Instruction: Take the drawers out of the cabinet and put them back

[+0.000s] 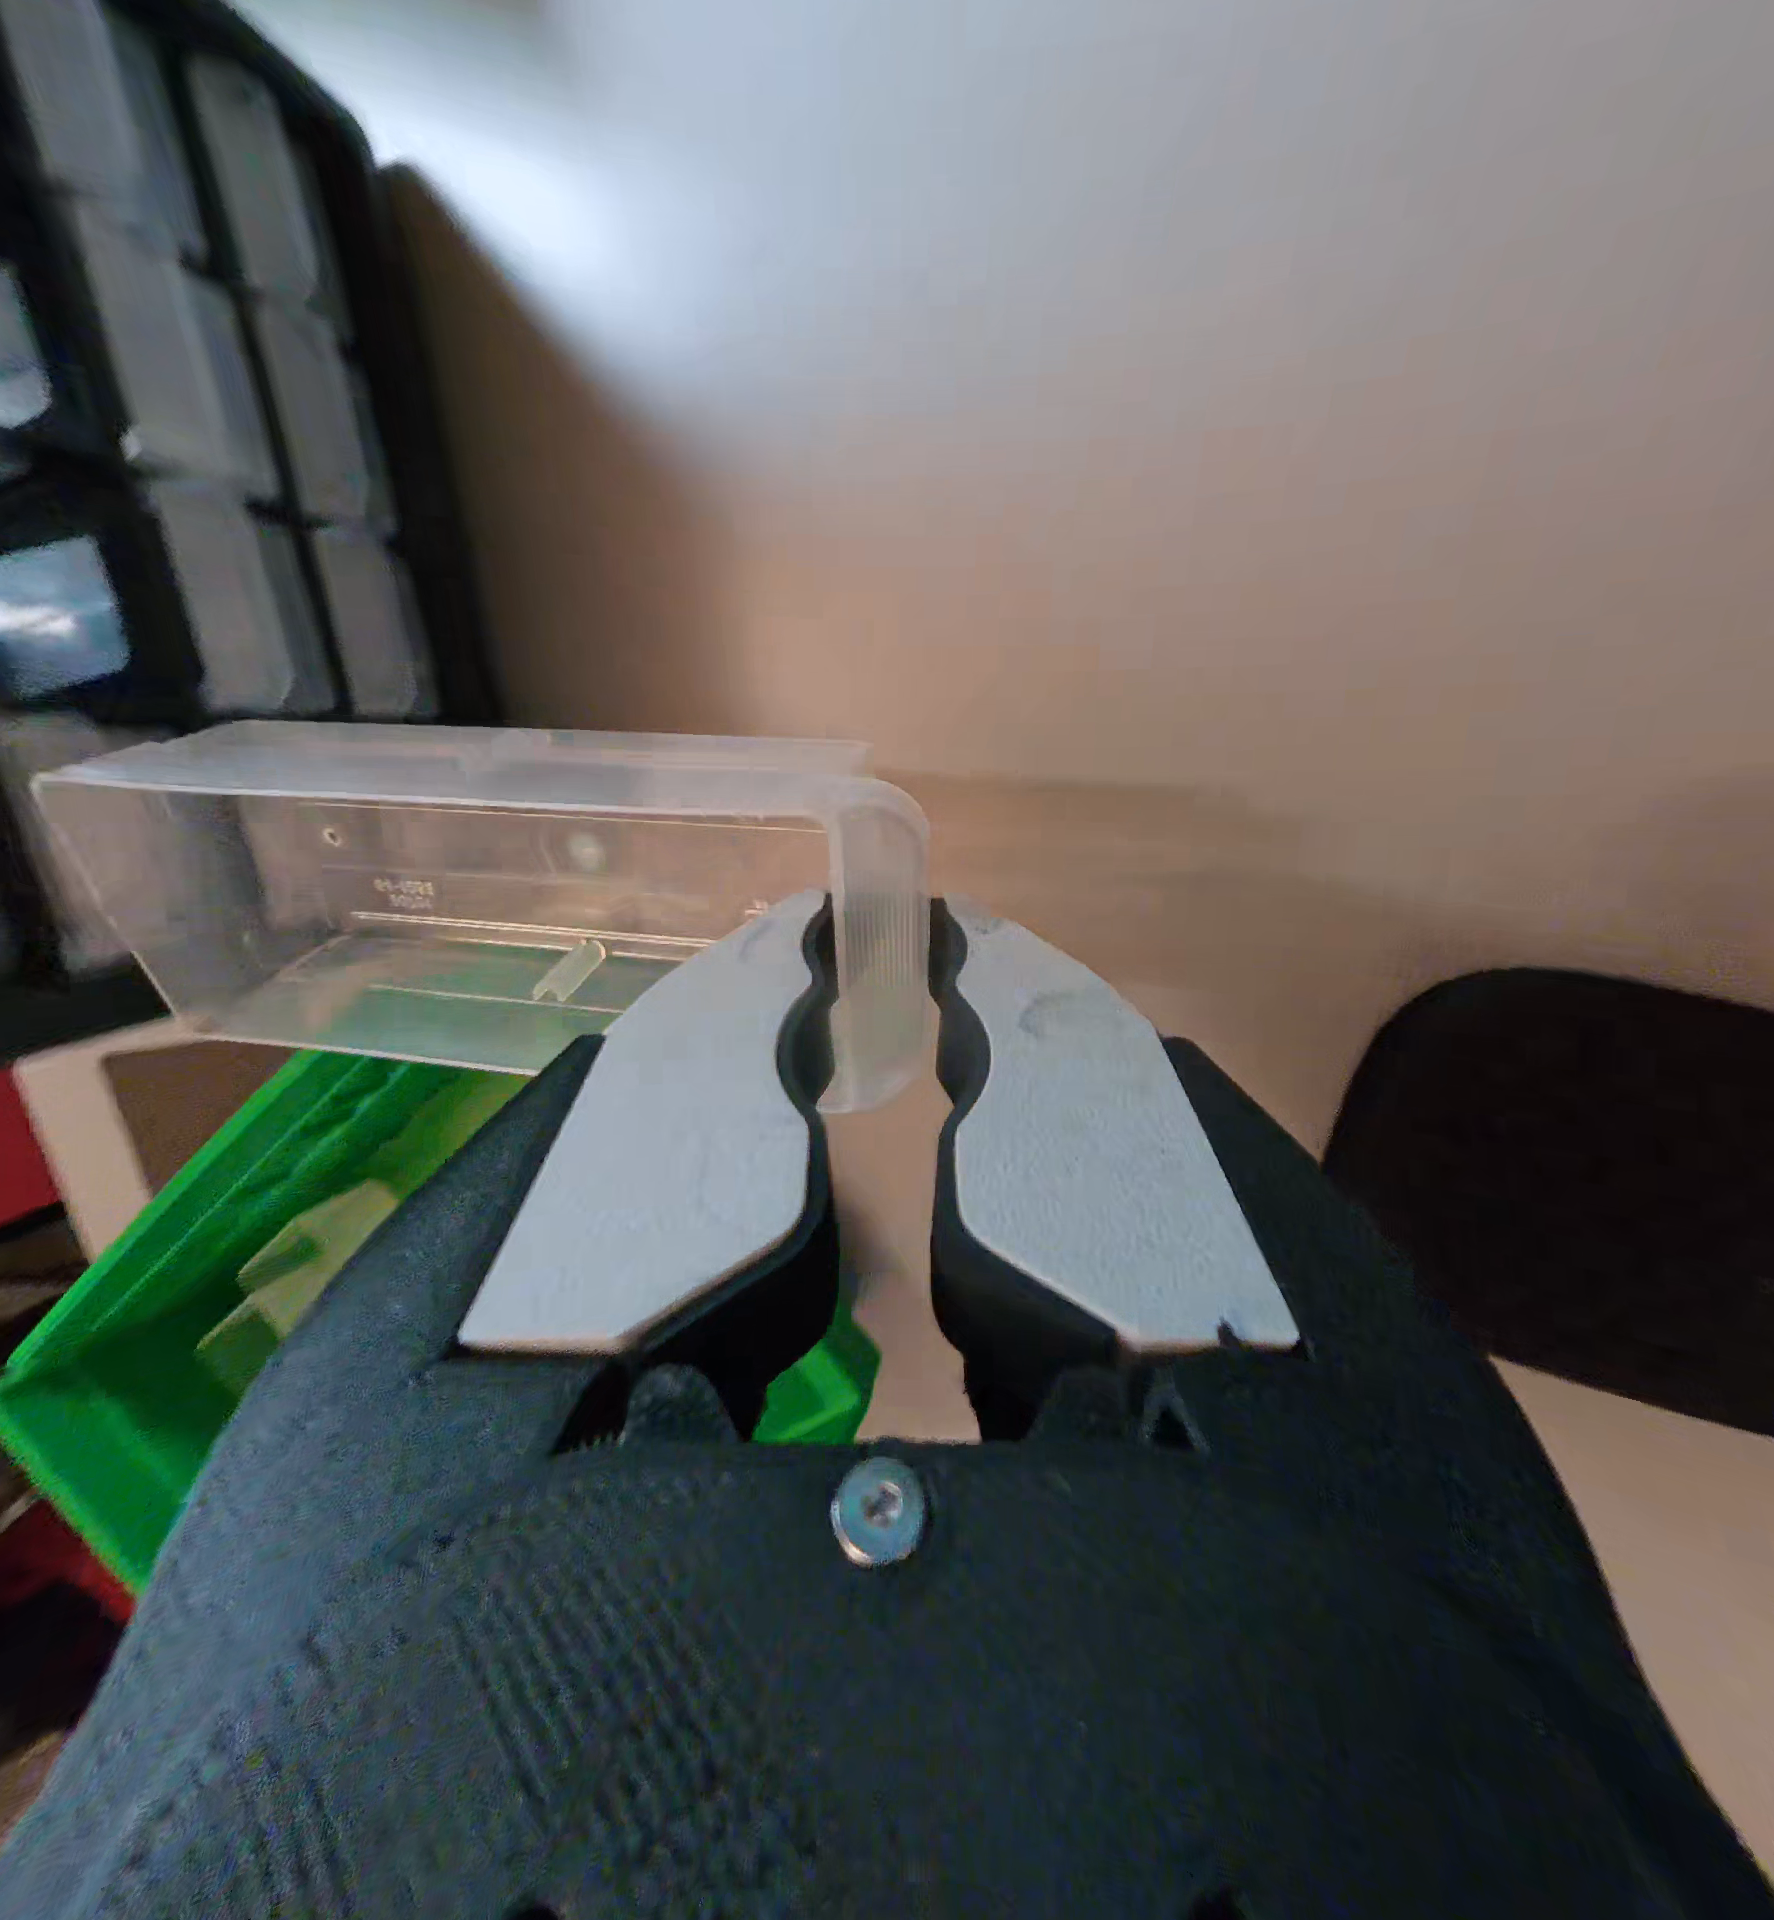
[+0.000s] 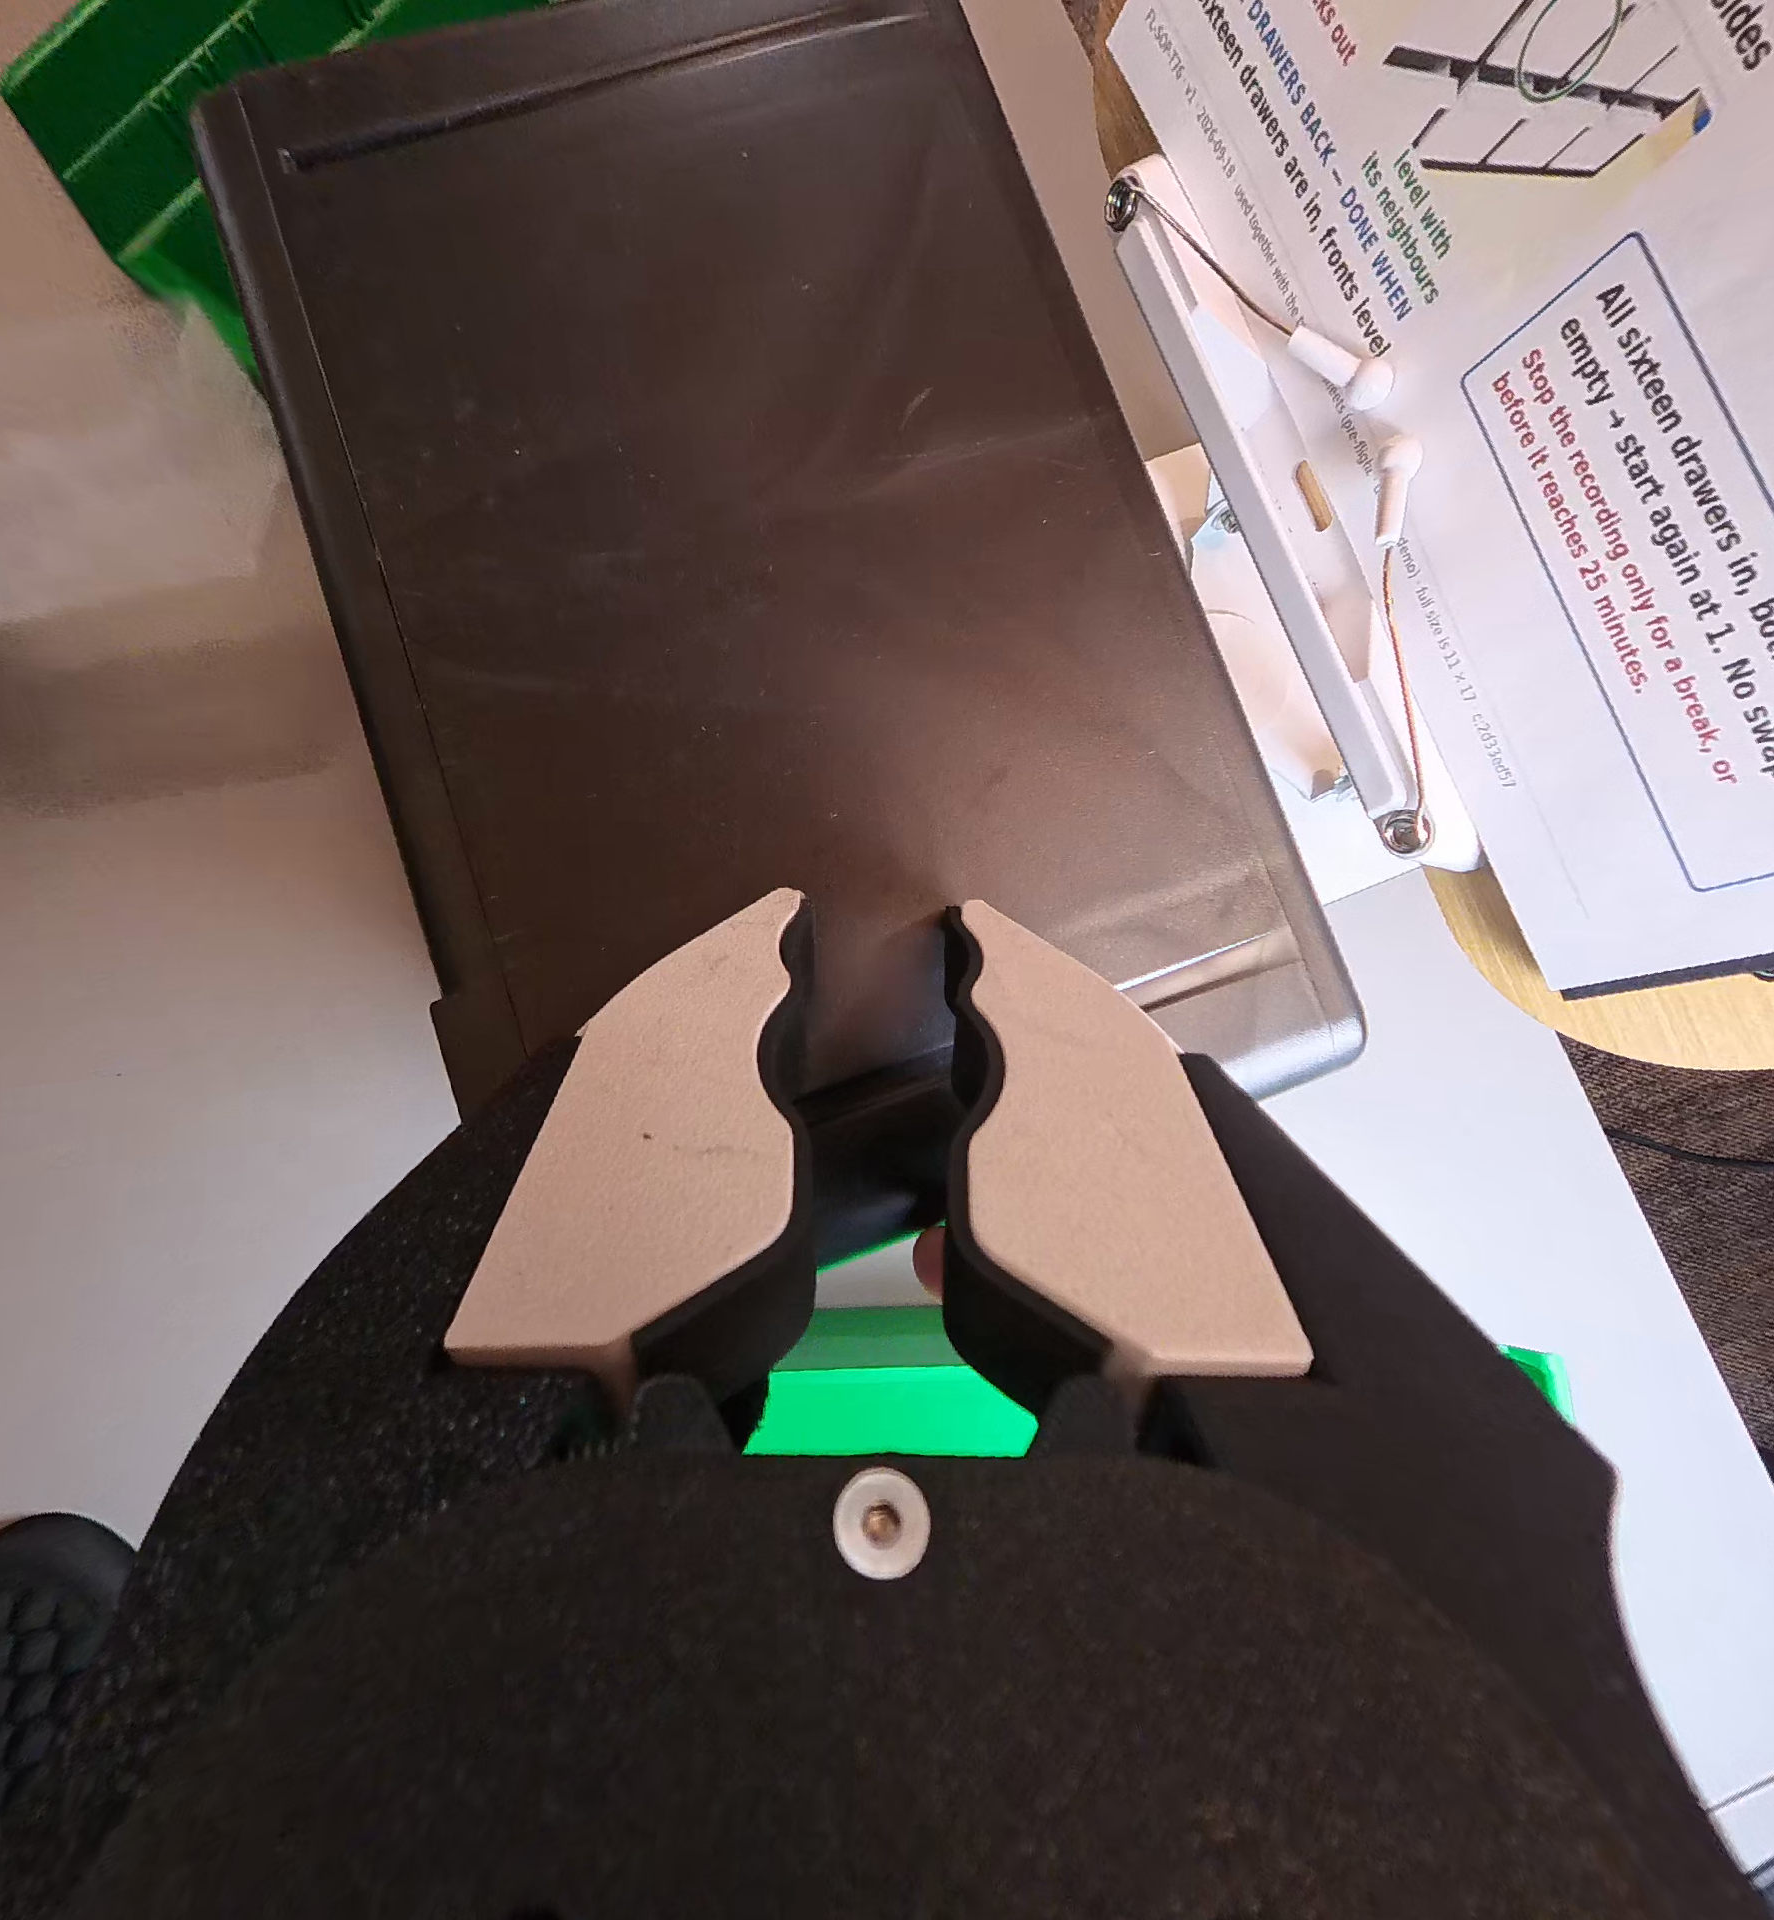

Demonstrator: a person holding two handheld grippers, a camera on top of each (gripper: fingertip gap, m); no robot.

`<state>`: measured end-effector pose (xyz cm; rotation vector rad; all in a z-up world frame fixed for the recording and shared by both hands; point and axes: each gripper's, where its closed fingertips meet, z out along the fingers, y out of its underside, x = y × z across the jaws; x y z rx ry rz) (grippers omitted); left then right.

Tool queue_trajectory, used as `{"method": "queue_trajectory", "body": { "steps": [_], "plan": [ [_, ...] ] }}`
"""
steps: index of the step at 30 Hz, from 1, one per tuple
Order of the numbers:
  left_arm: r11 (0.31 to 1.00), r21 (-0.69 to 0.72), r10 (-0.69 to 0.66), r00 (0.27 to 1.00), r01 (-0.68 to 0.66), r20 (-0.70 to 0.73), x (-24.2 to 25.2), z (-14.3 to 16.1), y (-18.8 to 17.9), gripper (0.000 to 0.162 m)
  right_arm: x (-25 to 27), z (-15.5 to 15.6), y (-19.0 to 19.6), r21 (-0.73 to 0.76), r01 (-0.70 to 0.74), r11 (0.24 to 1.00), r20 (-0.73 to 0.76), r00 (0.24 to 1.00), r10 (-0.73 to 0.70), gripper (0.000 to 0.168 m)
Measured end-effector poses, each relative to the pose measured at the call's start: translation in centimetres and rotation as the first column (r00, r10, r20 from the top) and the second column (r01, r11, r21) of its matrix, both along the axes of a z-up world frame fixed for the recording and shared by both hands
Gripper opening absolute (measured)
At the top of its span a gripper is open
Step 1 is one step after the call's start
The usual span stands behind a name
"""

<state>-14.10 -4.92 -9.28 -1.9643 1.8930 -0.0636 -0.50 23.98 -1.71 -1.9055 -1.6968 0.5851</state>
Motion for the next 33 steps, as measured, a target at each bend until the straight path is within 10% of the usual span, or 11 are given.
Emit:
{"method": "queue_trajectory", "body": {
  "steps": [20, 33],
  "plan": [
    [0.944, -0.331, -0.009, 0.998, -0.014, -0.069, 7.2, 1.0, 5.8, 0.017, 0.0, 0.0, 0.0, -0.002, -0.011, 1.0, -0.01, 1.0, 0.011, 0.024],
    [0.971, -0.222, 0.01, 0.938, -0.092, -0.345, 7.1, 3.0, 8.5, 0.018, 0.0, 0.0, 0.0, 0.003, -0.022, 1.0, -0.015, 1.0, 0.022, 0.025]
  ]
}}
